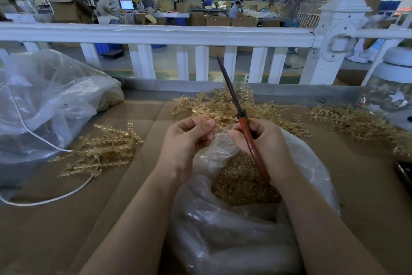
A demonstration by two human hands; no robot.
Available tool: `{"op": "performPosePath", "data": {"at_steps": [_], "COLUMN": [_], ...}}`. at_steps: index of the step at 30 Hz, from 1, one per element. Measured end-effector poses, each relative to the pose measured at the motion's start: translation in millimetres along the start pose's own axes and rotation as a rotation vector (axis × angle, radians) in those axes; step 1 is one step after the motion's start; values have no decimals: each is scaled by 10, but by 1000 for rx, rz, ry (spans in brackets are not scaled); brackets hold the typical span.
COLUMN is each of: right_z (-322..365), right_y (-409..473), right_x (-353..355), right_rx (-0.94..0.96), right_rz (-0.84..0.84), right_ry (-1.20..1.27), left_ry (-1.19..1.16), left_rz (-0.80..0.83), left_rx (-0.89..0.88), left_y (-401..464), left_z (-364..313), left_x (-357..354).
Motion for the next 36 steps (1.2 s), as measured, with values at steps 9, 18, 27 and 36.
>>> {"op": "performPosePath", "data": {"at_steps": [9, 18, 27, 36], "right_z": [-22, 18, 34, 91], "right_y": [-18, -74, -43, -61], "right_x": [-18, -36, -18, -20], "right_rx": [58, 176, 206, 245], "right_rz": [-12, 9, -17, -55], "right_ry": [-165, -531, -688, -776], "left_ry": [-16, -83, -77, -116], "left_rz": [-65, -96, -100, -133], "left_rx": [-9, -170, -277, -271], "left_y": [10, -7, -26, -22], "left_z": [-15, -158, -217, -201], "left_x": [38, 103, 106, 149]}}
Point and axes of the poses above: each hand's wrist, its own y-axis towards the middle knuckle, its own x-axis out of the back of the hand, z = x × y, the point moved 6 cm from there along y, towards the middle knuckle, and after that the axes turned 4 degrees about x, right-handed, at the moved point
